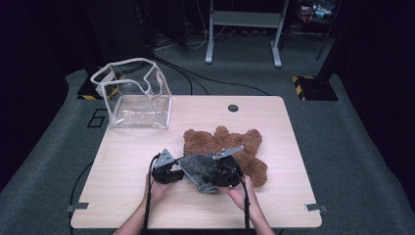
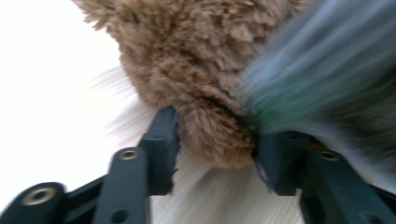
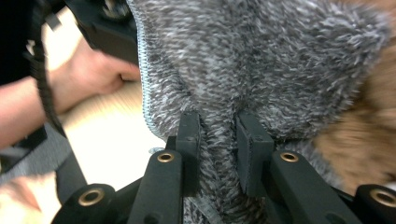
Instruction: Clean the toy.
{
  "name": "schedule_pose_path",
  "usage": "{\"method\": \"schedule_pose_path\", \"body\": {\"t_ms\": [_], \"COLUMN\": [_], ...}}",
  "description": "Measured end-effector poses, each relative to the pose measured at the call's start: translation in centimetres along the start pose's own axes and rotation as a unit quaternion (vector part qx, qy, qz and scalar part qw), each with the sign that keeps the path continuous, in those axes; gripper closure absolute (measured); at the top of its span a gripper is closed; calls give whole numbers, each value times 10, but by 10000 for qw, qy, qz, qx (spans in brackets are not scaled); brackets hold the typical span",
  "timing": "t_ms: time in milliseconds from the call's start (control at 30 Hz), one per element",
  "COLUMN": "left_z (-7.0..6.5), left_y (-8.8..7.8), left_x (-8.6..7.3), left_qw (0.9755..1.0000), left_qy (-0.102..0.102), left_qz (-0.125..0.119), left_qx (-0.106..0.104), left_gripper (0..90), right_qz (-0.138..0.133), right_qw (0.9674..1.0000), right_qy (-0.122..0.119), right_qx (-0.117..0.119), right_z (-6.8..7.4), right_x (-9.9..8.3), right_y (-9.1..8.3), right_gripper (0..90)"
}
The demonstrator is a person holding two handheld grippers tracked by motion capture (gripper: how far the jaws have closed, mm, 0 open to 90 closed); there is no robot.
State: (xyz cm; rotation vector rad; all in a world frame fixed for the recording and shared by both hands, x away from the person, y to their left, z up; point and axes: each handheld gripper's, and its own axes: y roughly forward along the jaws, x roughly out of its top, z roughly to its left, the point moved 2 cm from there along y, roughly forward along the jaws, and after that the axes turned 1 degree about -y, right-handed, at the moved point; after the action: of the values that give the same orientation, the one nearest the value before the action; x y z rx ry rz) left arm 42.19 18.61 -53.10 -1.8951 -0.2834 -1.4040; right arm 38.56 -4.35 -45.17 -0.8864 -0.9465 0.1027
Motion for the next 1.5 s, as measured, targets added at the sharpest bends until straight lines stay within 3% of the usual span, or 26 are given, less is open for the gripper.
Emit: {"method": "schedule_pose_path", "body": {"t_ms": [33, 100, 167, 300, 400, 533, 633, 700, 800, 900, 1000, 1133, 1167, 1300, 1400, 1500], "left_z": [-1, -2, -6, -13, -20, -30, -34, -34, -34, -34, -33, -31, -31, -29, -26, -25], "left_y": [-2, -4, -8, -15, -13, 0, 19, 33, 45, 48, 51, 52, 52, 53, 53, 54], "left_x": [1, 3, 9, 34, 59, 91, 102, 100, 93, 86, 80, 74, 73, 72, 68, 61], "left_qw": [10000, 10000, 9999, 9989, 9974, 9950, 9933, 9926, 9915, 9929, 9928, 9940, 9940, 9953, 9964, 9958], "left_qy": [-80, -57, 78, 405, 644, 980, 1145, 1145, 1161, 1047, 1039, 957, 949, 873, 761, 816], "left_qz": [3, -7, 43, -174, -275, -181, 134, 394, 513, 363, 317, 267, 290, 164, 56, -97], "left_qx": [5, 57, 86, 154, 142, 43, 22, 25, 297, 431, 498, 463, 450, 398, 366, 398], "left_gripper": [435, 364, 262, 171, 150, 150, 153, 153, 143, 144, 148, 146, 144, 141, 141, 142], "right_qz": [-99, -328, -598, -1100, -1284, -1361, -1369, -1365, -1279, -1164, -1008, -771, -710, -319, -6, 112], "right_qw": [9999, 9993, 9977, 9925, 9887, 9831, 9798, 9785, 9777, 9777, 9789, 9819, 9825, 9854, 9849, 9829], "right_qy": [53, 120, 149, 221, 278, 248, 323, 346, 385, 371, 339, 293, 382, 261, 203, 145], "right_qx": [-24, -133, -292, -495, -721, -1200, -1422, -1508, -1623, -1708, -1746, -1705, -1681, -1653, -1721, -1832], "right_z": [-1, -4, -9, -19, -25, -36, -48, -55, -63, -69, -75, -81, -81, -83, -83, -83], "right_x": [1, 4, 8, 19, 29, 45, 56, 63, 70, 76, 81, 88, 91, 97, 99, 99], "right_y": [-7, -22, -39, -65, -79, -88, -89, -87, -83, -76, -65, -44, -38, -12, 4, 10], "right_gripper": [737, 737, 739, 740, 740, 739, 739, 739, 739, 738, 738, 738, 738, 738, 738, 740]}}
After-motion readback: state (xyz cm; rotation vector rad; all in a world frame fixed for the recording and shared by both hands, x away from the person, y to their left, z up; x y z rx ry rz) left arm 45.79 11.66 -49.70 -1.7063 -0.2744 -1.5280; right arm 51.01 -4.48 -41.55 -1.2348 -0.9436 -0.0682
